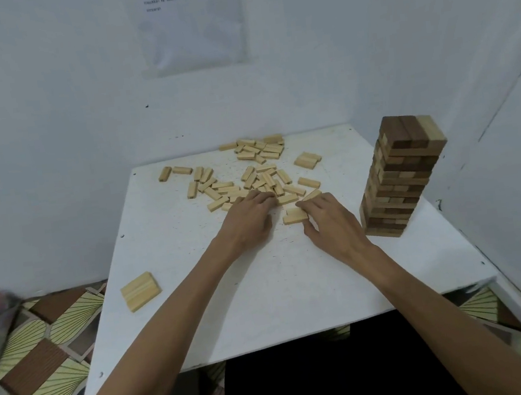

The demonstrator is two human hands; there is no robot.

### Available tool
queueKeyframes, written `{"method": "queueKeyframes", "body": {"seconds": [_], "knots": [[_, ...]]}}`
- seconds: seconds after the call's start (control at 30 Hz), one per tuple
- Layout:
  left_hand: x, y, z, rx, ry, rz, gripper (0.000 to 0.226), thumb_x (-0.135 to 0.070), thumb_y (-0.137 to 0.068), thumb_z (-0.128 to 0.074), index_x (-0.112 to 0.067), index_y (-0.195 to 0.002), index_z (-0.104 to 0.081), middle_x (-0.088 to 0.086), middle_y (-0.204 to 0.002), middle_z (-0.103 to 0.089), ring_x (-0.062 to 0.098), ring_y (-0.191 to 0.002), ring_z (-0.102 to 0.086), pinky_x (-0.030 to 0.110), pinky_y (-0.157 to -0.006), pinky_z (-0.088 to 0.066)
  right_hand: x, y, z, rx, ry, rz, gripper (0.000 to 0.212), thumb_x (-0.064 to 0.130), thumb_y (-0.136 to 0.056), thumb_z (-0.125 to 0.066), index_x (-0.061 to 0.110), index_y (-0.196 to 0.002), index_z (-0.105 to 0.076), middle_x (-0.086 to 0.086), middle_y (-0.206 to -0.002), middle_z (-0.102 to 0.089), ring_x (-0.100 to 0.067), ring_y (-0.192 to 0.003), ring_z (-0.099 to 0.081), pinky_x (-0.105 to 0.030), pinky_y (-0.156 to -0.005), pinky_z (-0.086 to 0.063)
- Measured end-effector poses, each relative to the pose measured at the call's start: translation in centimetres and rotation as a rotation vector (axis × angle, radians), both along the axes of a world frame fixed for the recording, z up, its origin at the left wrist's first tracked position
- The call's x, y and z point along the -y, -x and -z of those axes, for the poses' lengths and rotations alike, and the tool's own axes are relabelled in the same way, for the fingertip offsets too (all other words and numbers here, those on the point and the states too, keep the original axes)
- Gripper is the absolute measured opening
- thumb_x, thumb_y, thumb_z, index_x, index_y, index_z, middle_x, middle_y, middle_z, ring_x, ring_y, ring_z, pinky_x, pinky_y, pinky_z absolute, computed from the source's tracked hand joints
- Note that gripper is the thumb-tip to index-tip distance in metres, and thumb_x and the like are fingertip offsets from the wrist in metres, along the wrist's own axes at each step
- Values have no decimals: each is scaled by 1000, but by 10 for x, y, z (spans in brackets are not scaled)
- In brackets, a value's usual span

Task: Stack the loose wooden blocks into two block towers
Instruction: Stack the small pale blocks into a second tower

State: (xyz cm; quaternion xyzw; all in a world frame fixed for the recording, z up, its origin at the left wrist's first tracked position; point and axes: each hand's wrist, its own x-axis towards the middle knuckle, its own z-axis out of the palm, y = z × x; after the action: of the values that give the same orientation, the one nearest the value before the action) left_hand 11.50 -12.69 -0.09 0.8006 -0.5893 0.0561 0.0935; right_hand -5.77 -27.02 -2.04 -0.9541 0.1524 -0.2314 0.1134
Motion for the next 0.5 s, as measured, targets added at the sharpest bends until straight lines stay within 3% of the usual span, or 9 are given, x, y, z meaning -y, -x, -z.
{"method": "queueKeyframes", "body": {"seconds": [0.2,0.37,0.5], "knots": [[-1,2,2,23,53,5,41,-14,-94,-56,-18,-134,-63,-1,-149,-55,21,-138,-47,40,-99,-47,-2,4,4,10,0,-26,28,16,-87,-71,7,-114,-72,-8,-115,-64,-27,-115,-56,-40,-70,-58],[-4,5,6,-54,190,-18,14,-24,-95,-62,-12,-100,-67,2,-112,-68,24,-108,-57,40,-85,-50,-2,8,6,23,-118,-31,29,20,-93,-69,8,-120,-68,-3,-117,-68,-24,-113,-55,-41,-84,-55],[-7,13,8,-227,246,-52,21,-29,-98,-62,-15,-113,-61,0,-113,-65,19,-108,-53,33,-86,-47,-3,8,6,34,-180,-56,43,25,-95,-70,10,-135,-62,-3,-123,-66,-21,-115,-53,-35,-93,-50]]}}
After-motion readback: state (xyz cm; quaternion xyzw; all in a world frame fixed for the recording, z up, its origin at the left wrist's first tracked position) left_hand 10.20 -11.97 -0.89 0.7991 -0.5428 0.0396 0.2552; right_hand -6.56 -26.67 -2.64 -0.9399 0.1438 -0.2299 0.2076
